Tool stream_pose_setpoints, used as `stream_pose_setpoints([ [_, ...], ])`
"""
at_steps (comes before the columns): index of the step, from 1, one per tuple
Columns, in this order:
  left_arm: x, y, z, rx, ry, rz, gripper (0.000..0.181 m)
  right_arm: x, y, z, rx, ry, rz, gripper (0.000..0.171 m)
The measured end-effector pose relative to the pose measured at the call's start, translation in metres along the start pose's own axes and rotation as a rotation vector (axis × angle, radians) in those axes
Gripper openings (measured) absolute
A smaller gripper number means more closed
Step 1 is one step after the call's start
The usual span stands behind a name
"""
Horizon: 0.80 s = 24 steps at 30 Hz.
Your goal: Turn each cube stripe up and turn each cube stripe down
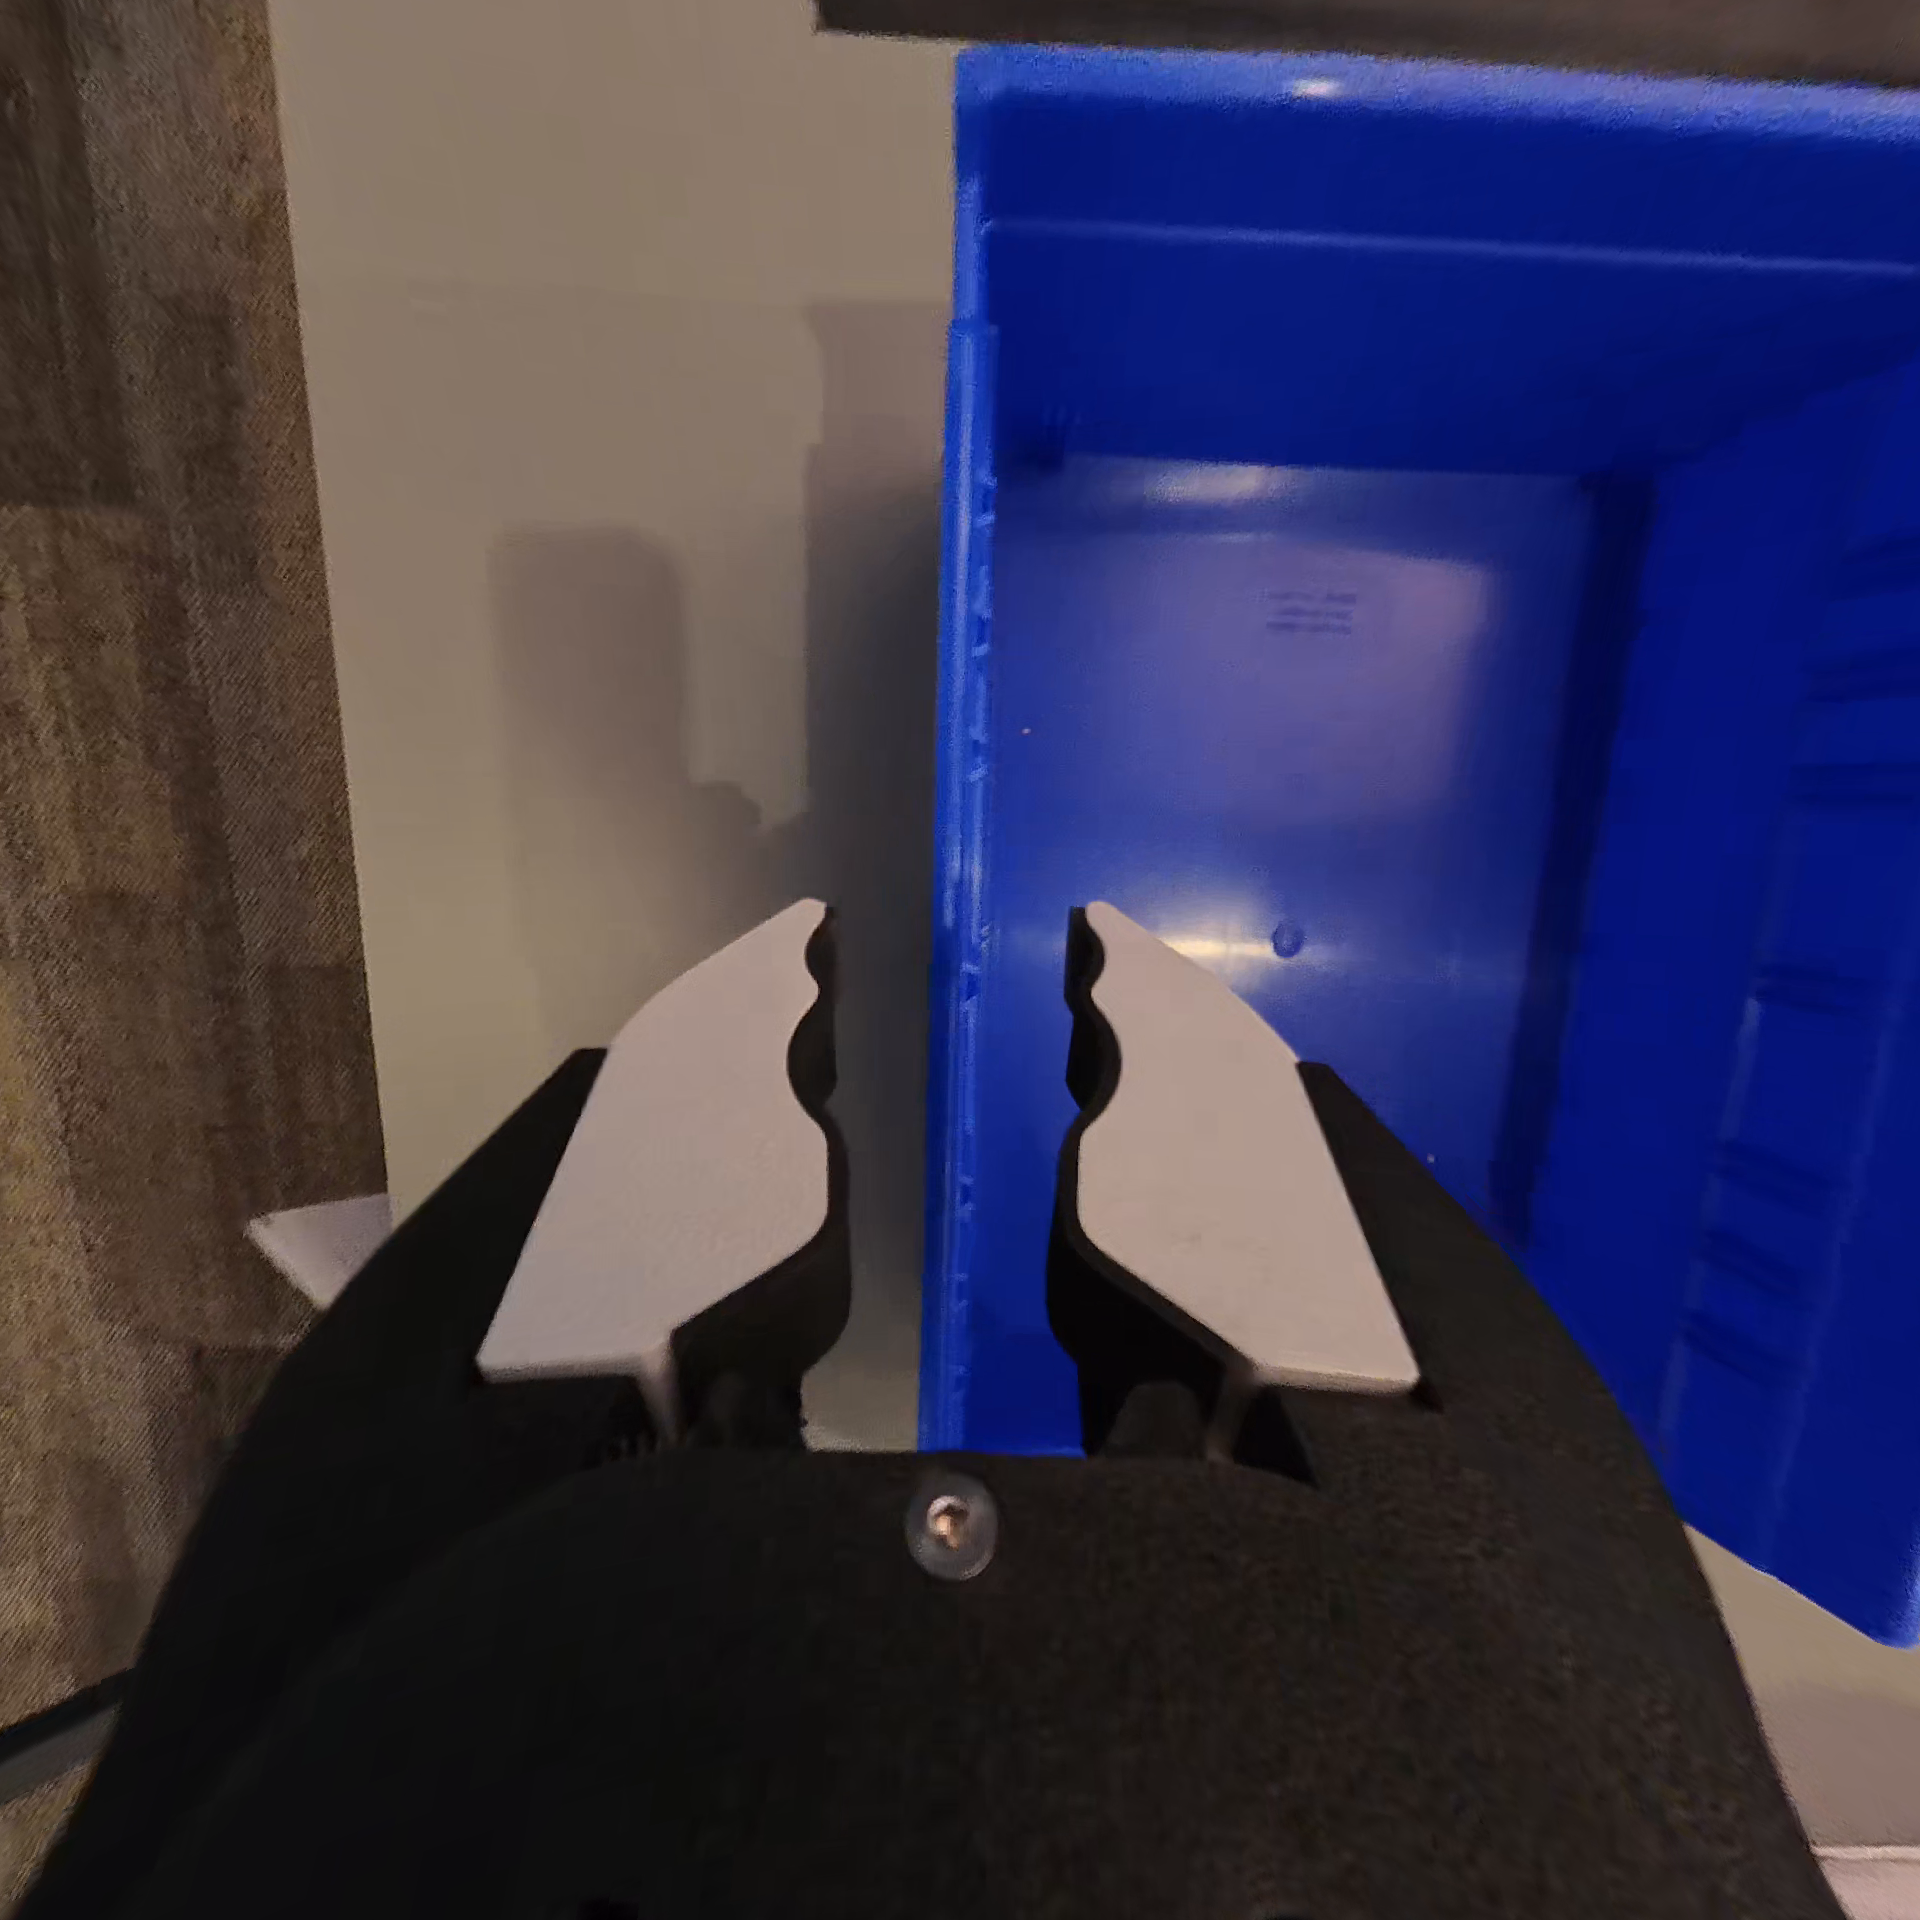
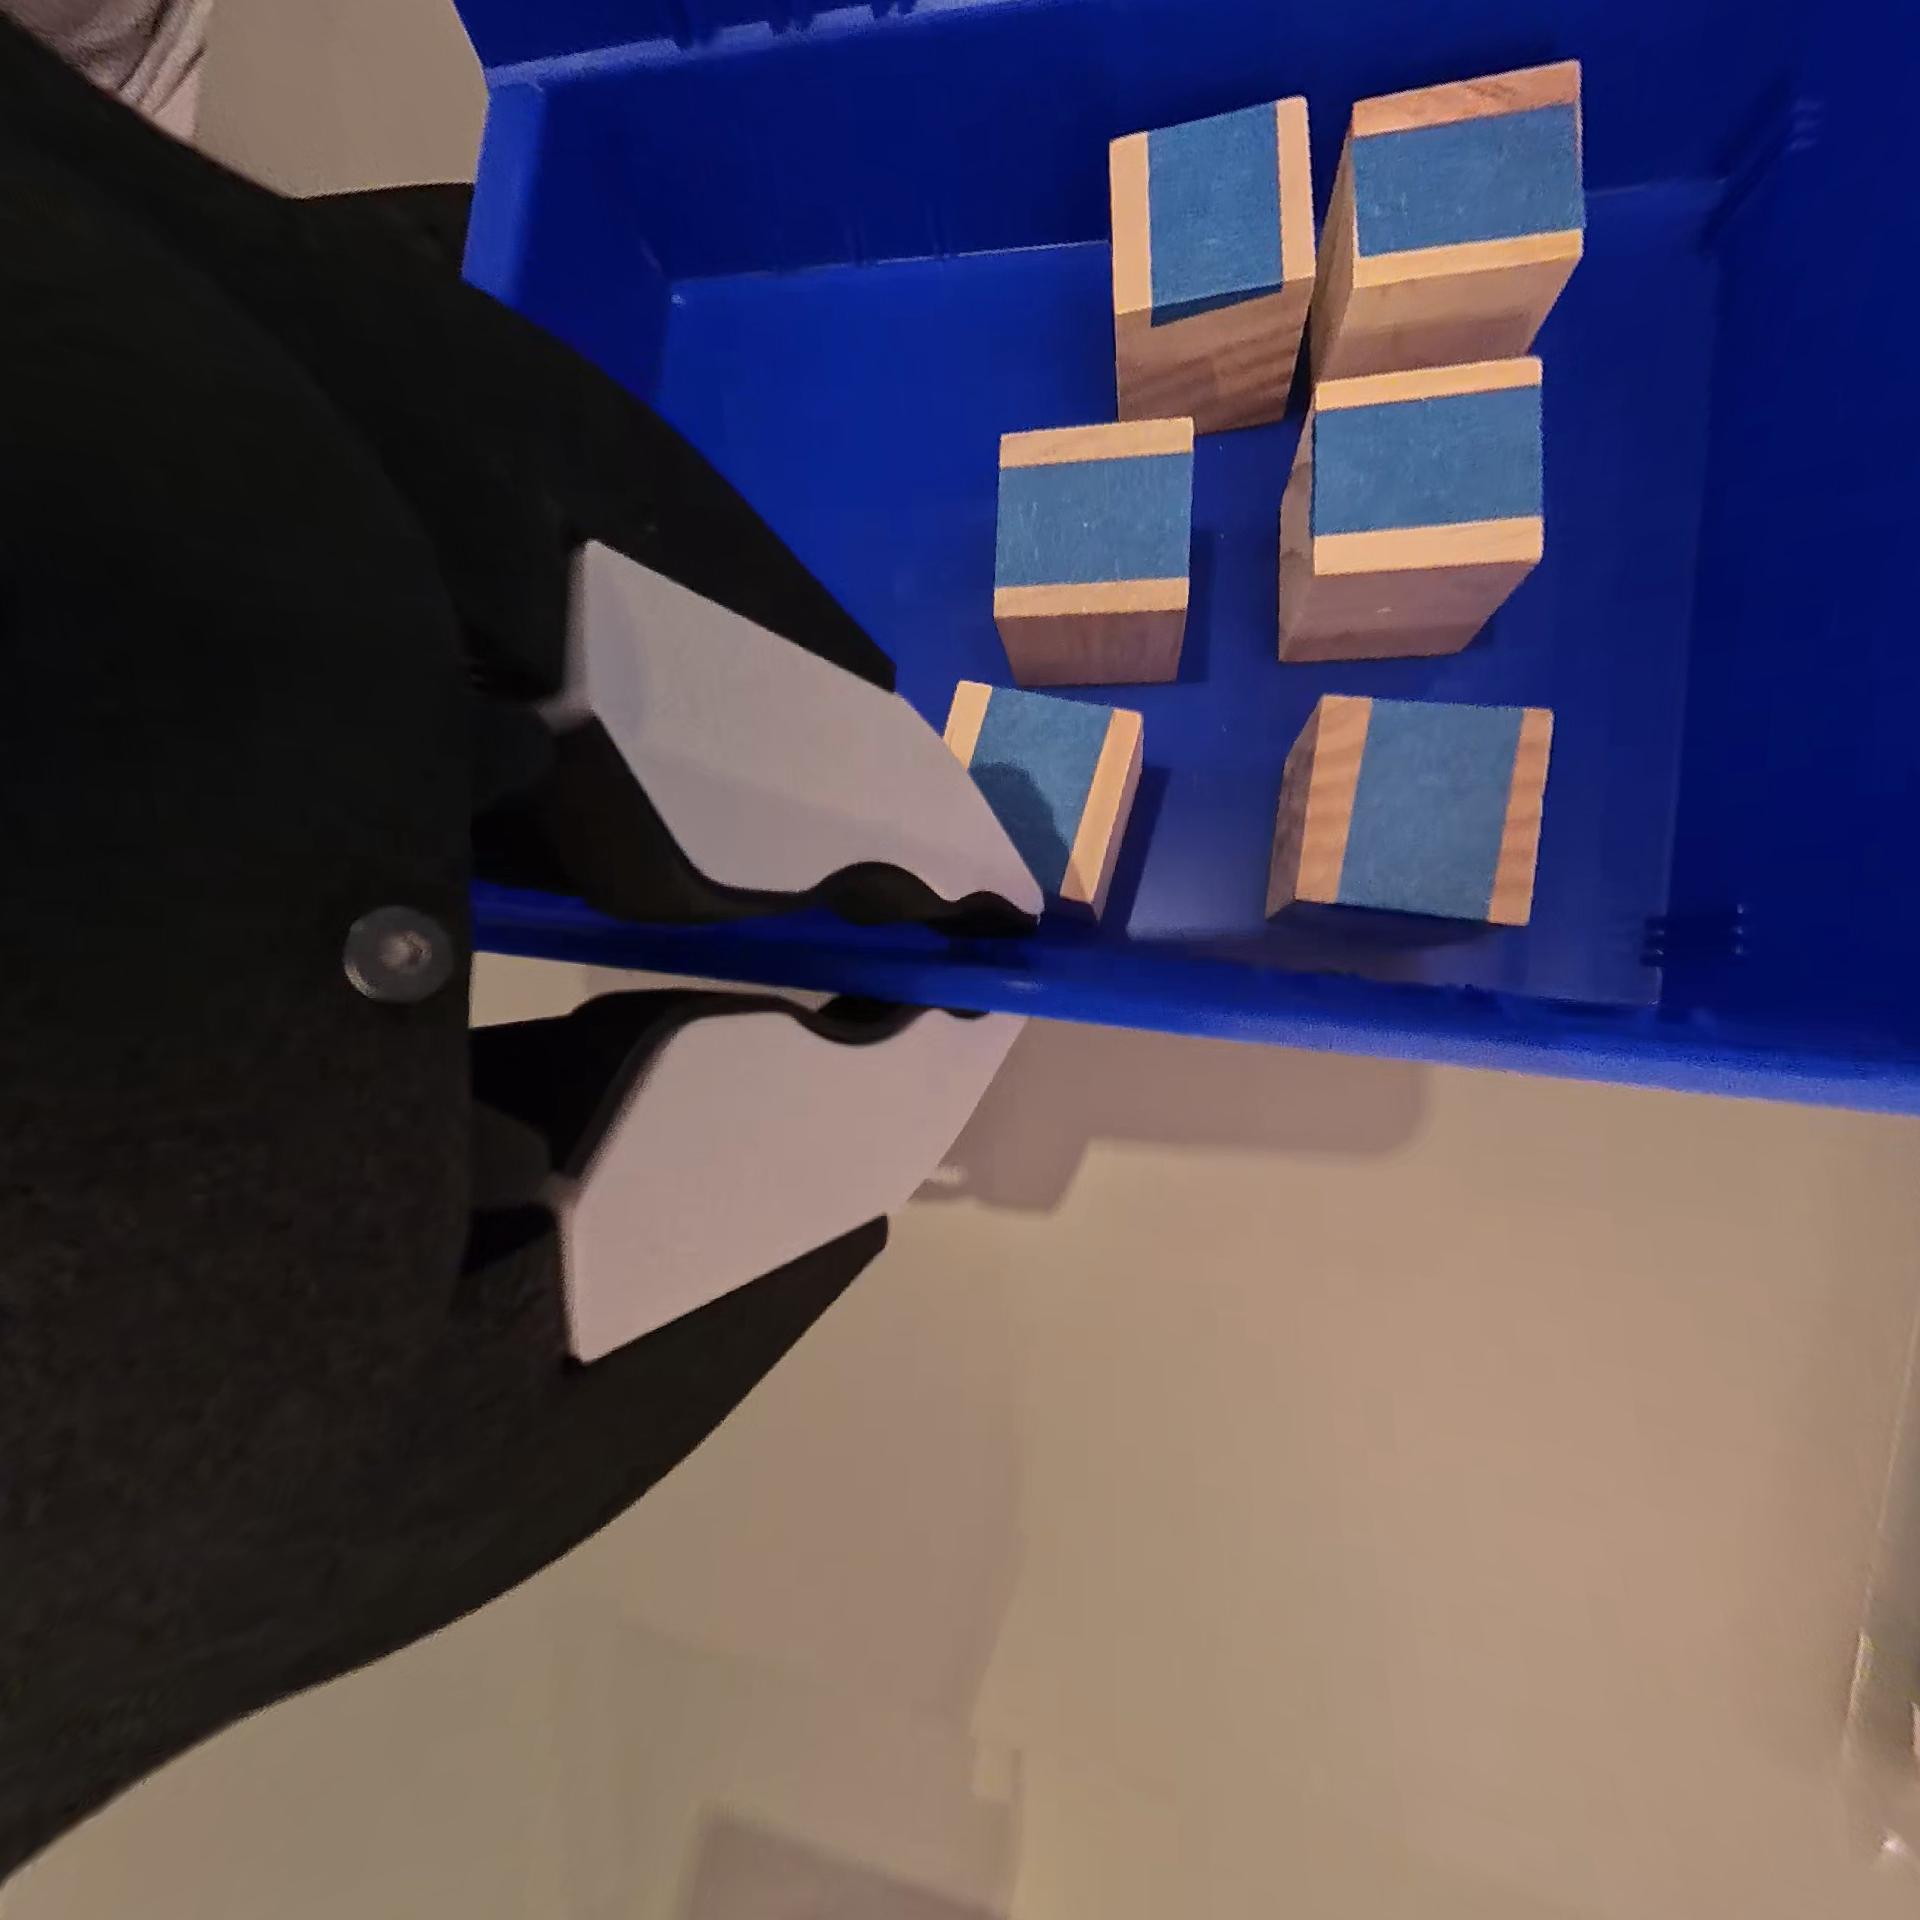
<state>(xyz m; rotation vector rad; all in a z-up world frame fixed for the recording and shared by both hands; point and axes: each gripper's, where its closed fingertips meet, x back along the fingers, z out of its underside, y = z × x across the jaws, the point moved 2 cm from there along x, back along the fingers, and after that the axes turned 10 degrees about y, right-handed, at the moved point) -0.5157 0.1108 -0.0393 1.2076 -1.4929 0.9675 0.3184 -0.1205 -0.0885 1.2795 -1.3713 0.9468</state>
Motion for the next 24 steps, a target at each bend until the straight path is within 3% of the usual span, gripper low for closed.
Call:
stream_pose_setpoints([
  [5,-0.017,0.001,0.012,0.021,0.108,0.039,0.040,0.000,0.000,0.000,-0.006,0.016,0.016,0.009],
  [8,-0.028,-0.004,0.022,0.033,0.204,0.093,0.006,0.000,0.001,0.000,-0.025,0.016,-0.015,0.007],
  [15,-0.029,-0.025,0.019,-0.009,0.237,0.101,0.006,0.000,0.010,0.001,-0.036,0.064,-0.019,0.007],
  [24,-0.034,-0.117,0.010,-0.152,0.297,0.110,0.006,-0.005,0.065,-0.010,0.011,0.173,-0.051,0.008],
])
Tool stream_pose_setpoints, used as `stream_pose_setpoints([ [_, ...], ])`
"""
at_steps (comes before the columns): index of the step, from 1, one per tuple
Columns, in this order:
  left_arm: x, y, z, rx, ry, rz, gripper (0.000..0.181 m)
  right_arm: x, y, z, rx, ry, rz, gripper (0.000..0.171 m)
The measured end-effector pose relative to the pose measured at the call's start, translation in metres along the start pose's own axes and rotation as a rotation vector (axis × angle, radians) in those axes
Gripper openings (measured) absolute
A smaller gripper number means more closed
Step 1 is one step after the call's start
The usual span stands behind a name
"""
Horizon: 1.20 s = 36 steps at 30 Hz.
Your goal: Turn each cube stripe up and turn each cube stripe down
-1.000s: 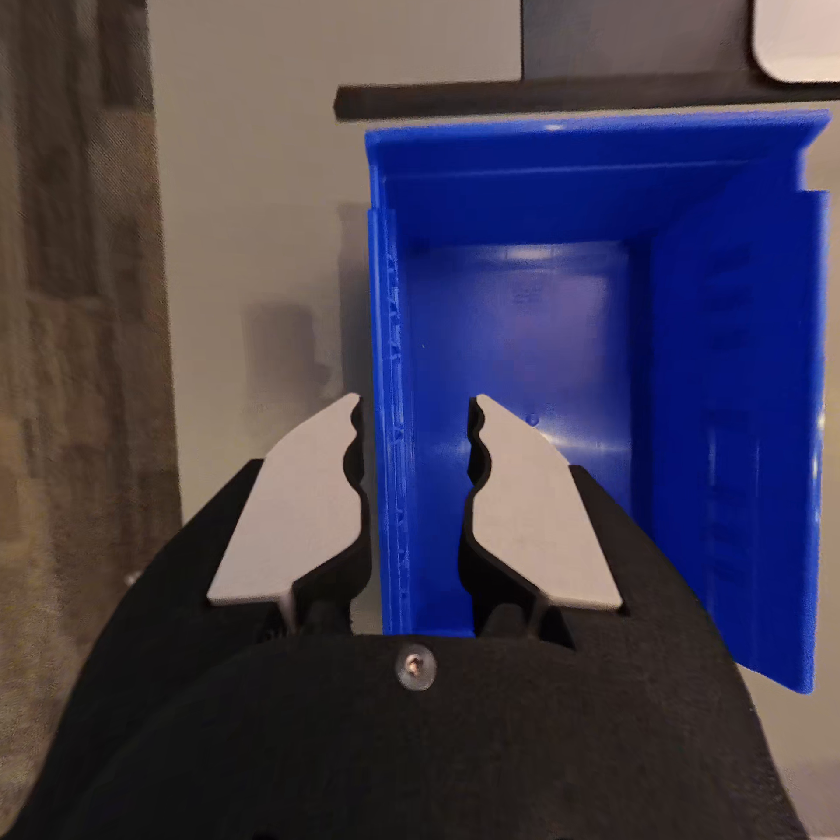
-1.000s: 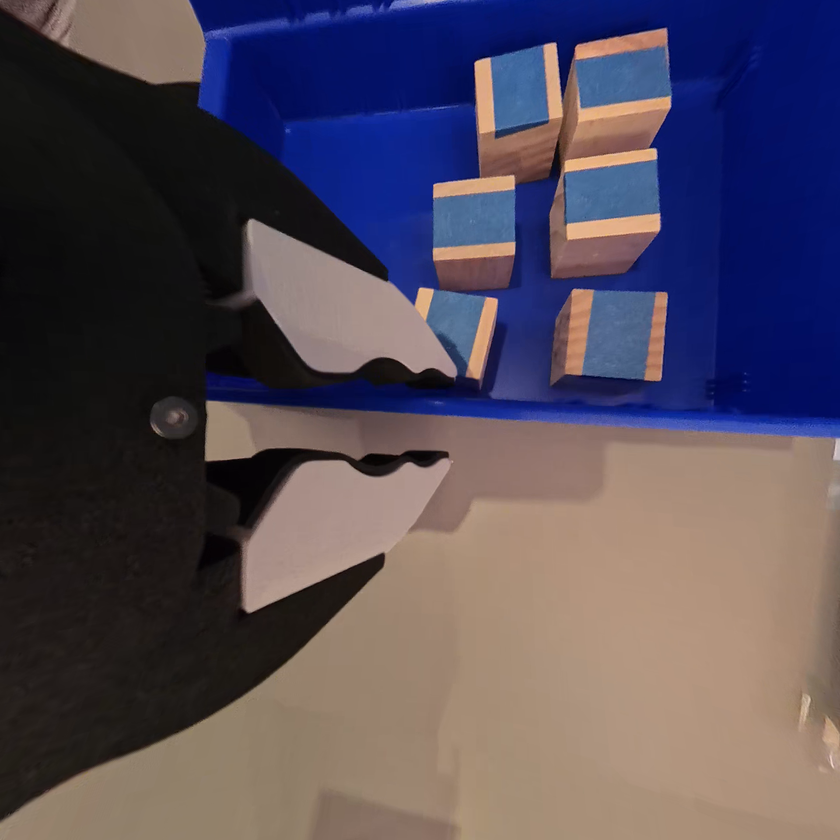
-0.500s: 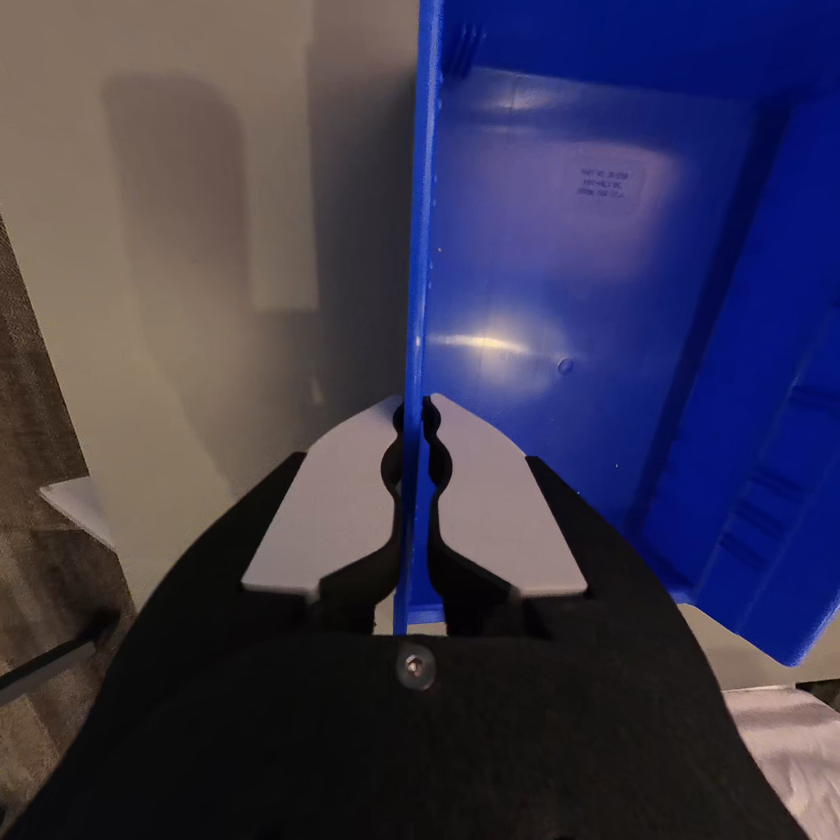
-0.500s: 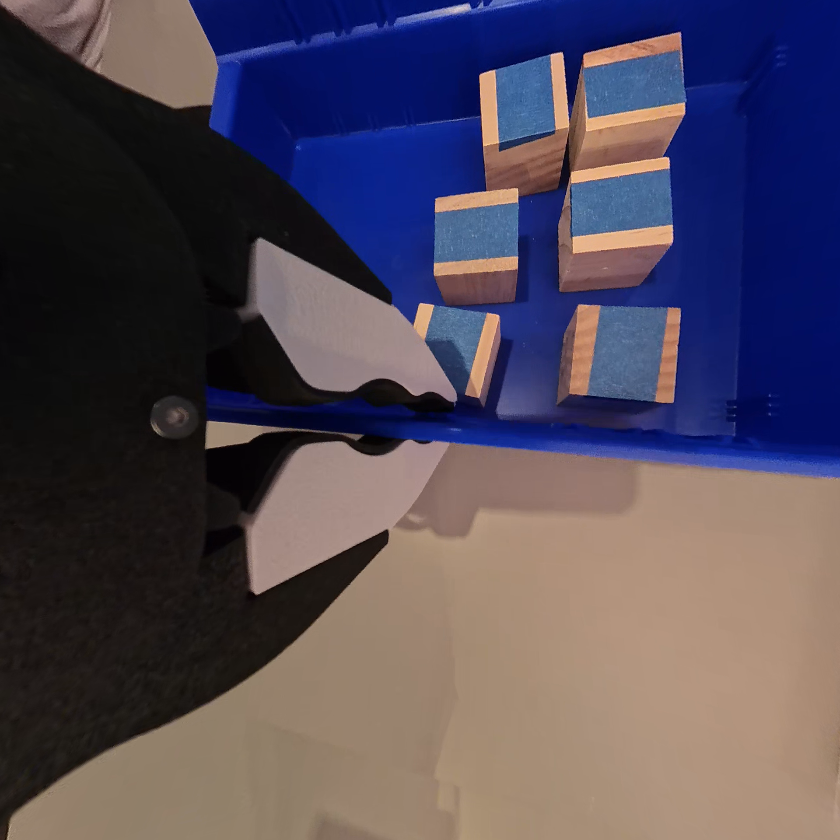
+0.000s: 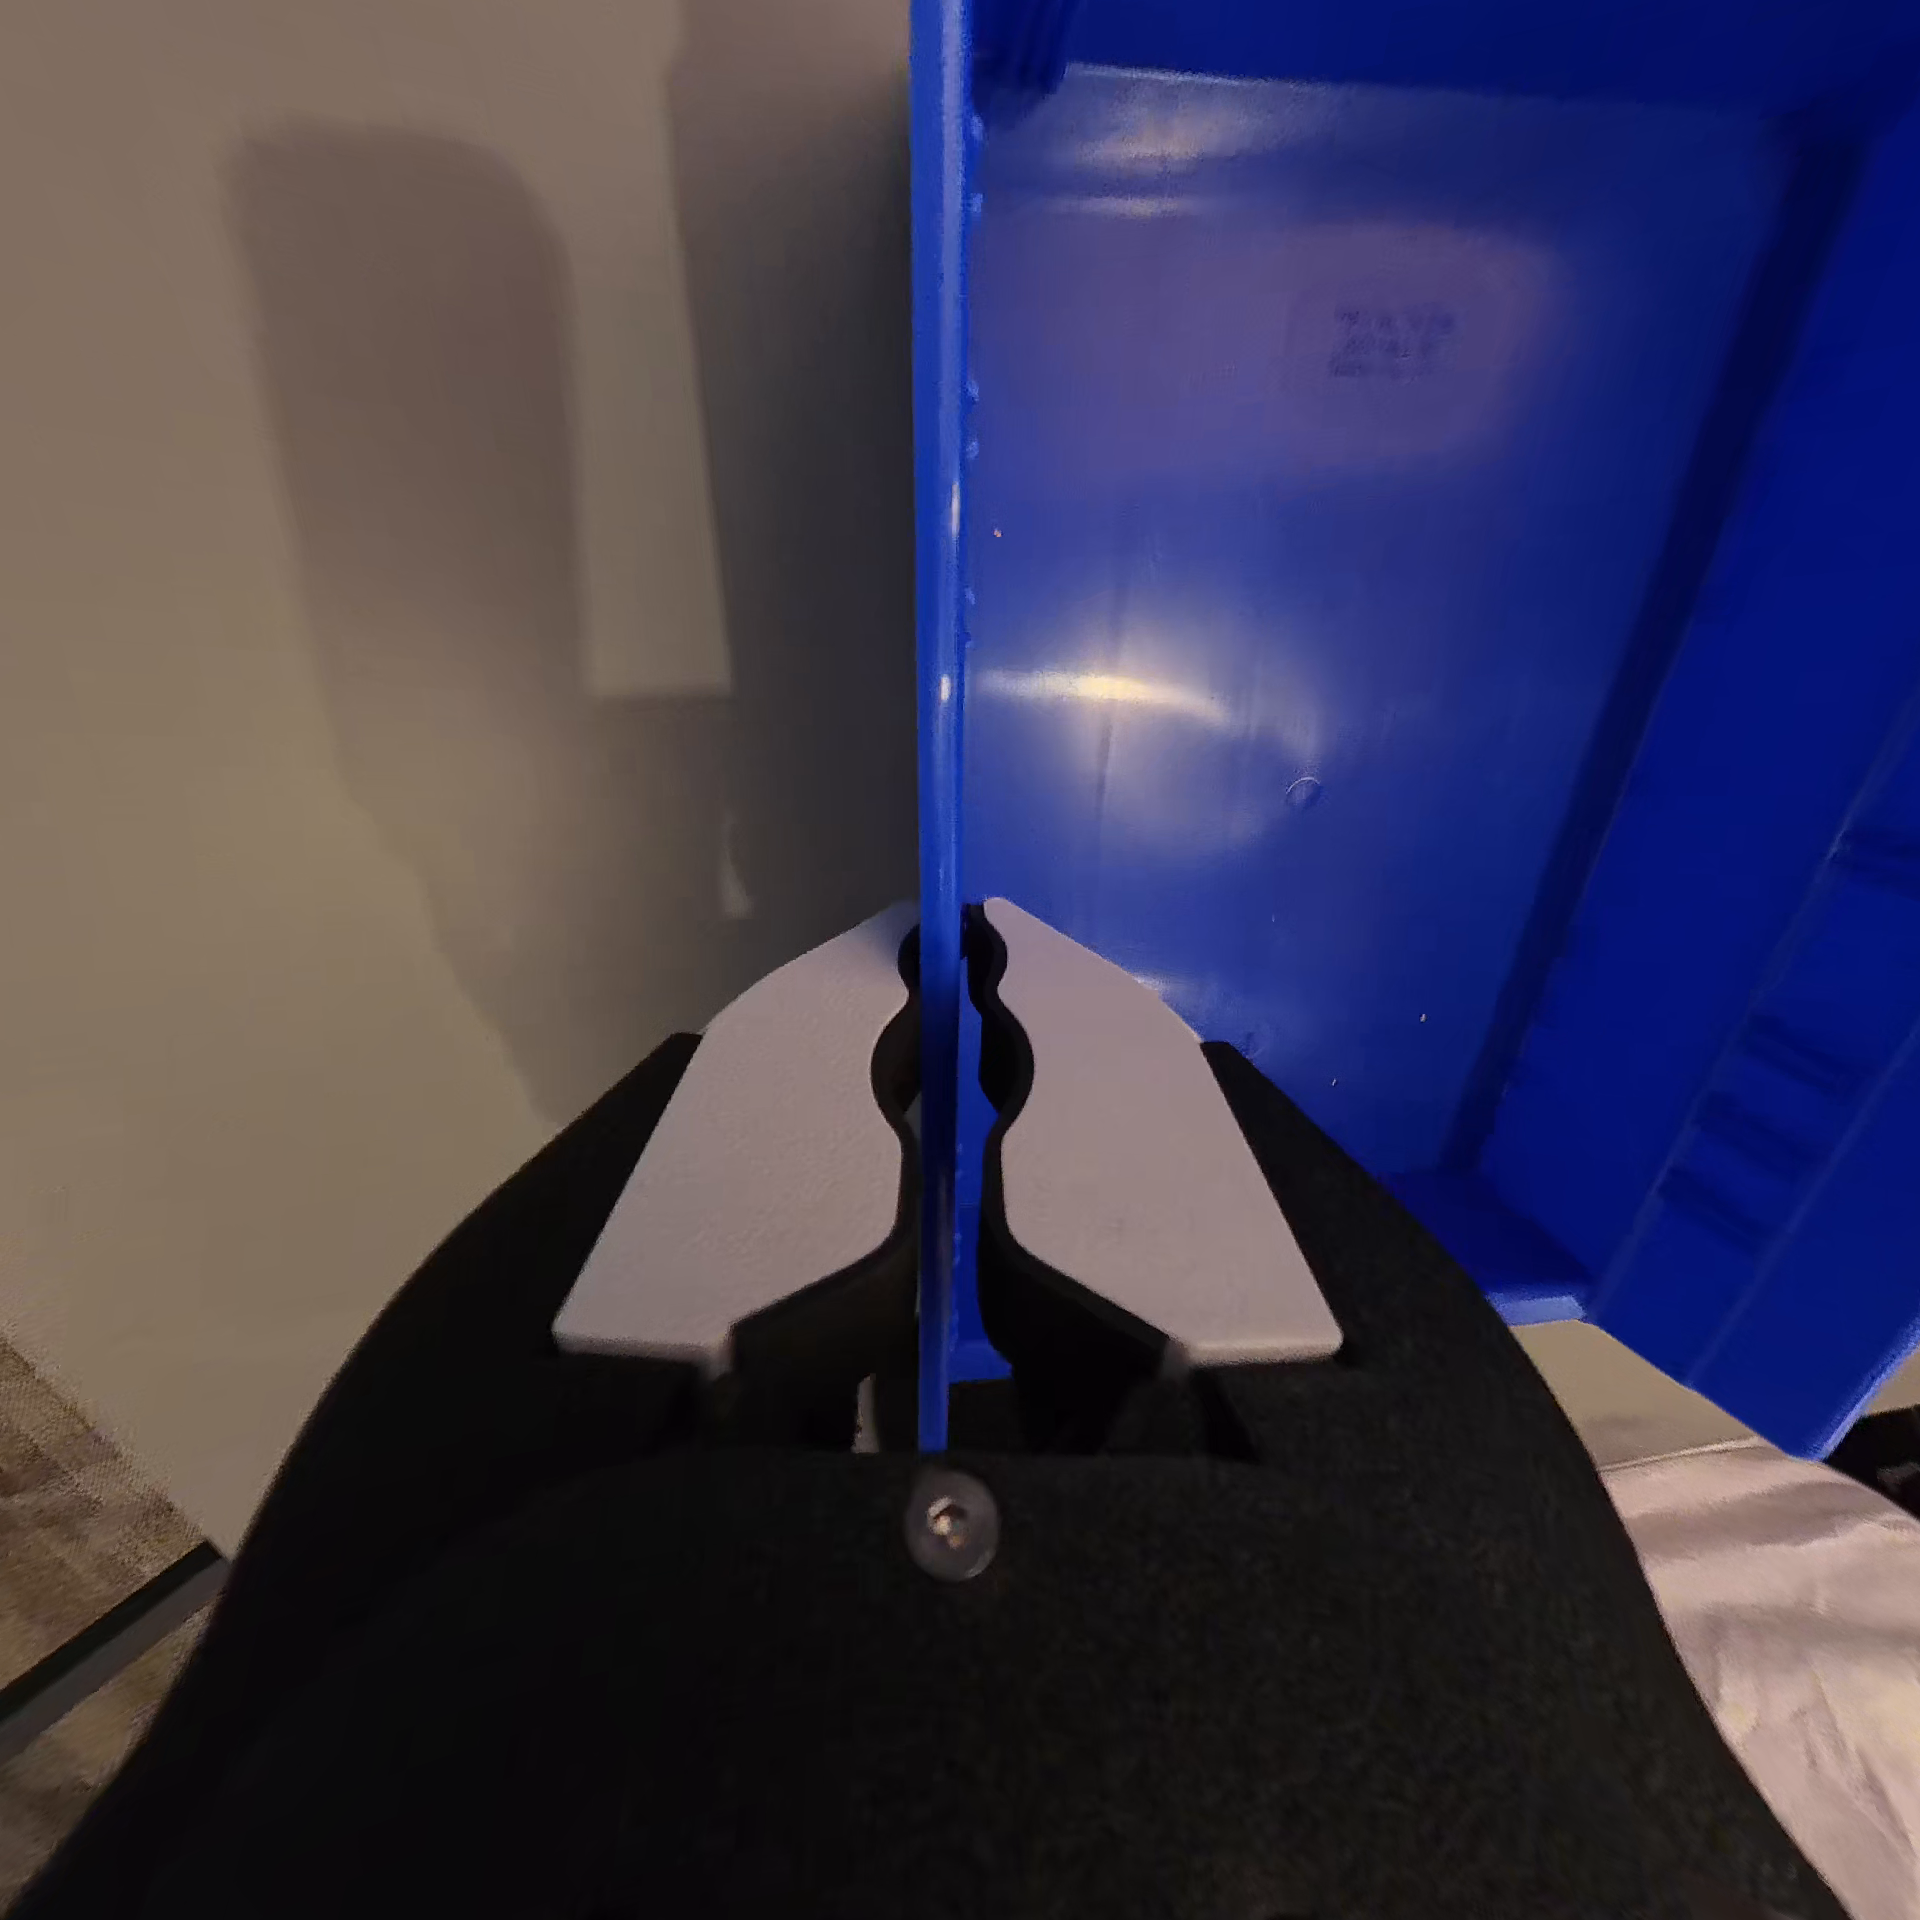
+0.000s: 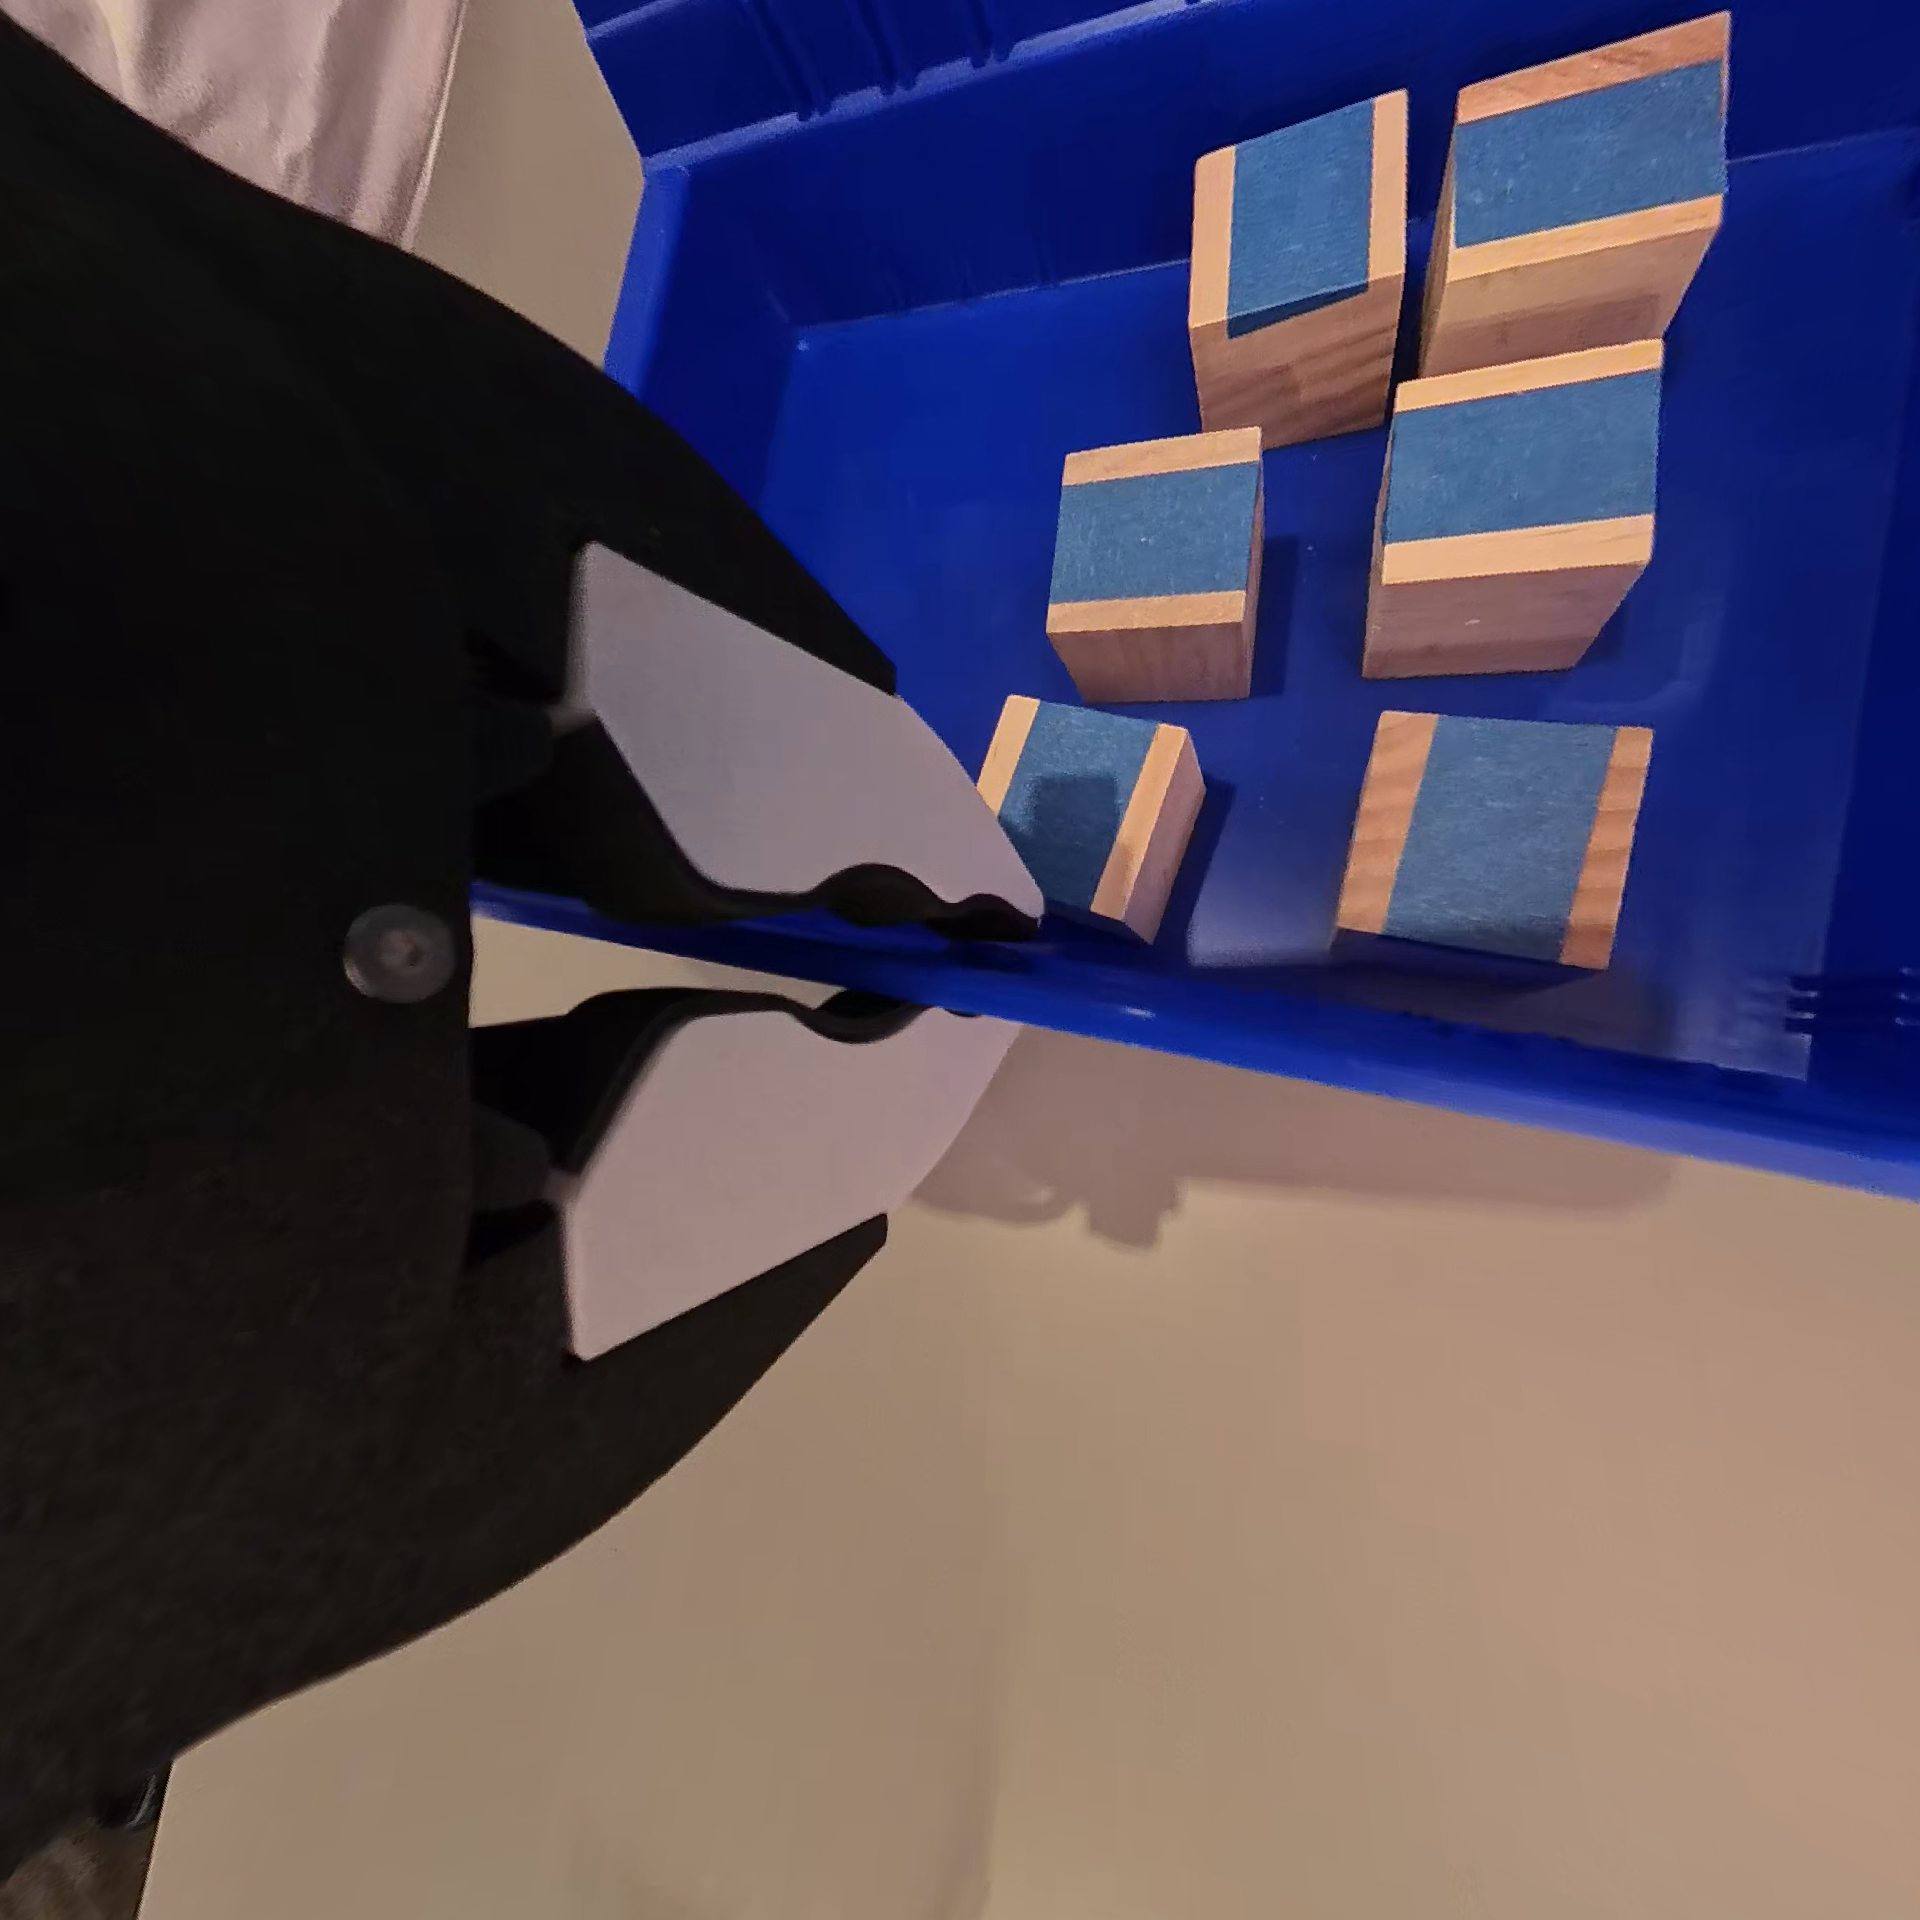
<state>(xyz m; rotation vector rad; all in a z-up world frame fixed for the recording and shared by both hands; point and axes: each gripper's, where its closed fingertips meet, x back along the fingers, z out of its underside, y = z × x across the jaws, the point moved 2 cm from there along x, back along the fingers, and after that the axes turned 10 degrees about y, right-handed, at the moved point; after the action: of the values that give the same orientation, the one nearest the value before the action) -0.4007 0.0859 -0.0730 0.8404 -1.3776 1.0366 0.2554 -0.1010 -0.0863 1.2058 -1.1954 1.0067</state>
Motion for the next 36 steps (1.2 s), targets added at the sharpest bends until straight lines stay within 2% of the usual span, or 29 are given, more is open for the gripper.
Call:
stream_pose_setpoints([
  [7,-0.006,-0.054,-0.010,-0.105,-0.002,-0.063,0.007,-0.009,0.069,-0.018,0.160,0.048,0.022,0.009],
  [12,-0.009,-0.080,-0.003,-0.205,0.028,-0.061,0.008,-0.012,0.104,-0.020,0.274,0.071,0.016,0.020],
  [19,-0.017,-0.087,0.030,-0.204,0.190,0.058,0.007,-0.011,0.107,-0.014,0.257,0.093,-0.044,0.018],
  [26,-0.024,-0.097,0.026,-0.223,0.182,-0.087,0.006,-0.012,0.105,-0.018,0.240,0.082,0.012,0.018],
  [31,-0.029,-0.133,0.028,-0.323,0.180,-0.016,0.006,-0.015,0.104,-0.027,0.228,0.054,0.061,0.020],
  [36,-0.031,-0.148,0.031,-0.389,0.199,0.040,0.012,-0.024,0.100,-0.036,0.224,0.055,0.094,0.013],
])
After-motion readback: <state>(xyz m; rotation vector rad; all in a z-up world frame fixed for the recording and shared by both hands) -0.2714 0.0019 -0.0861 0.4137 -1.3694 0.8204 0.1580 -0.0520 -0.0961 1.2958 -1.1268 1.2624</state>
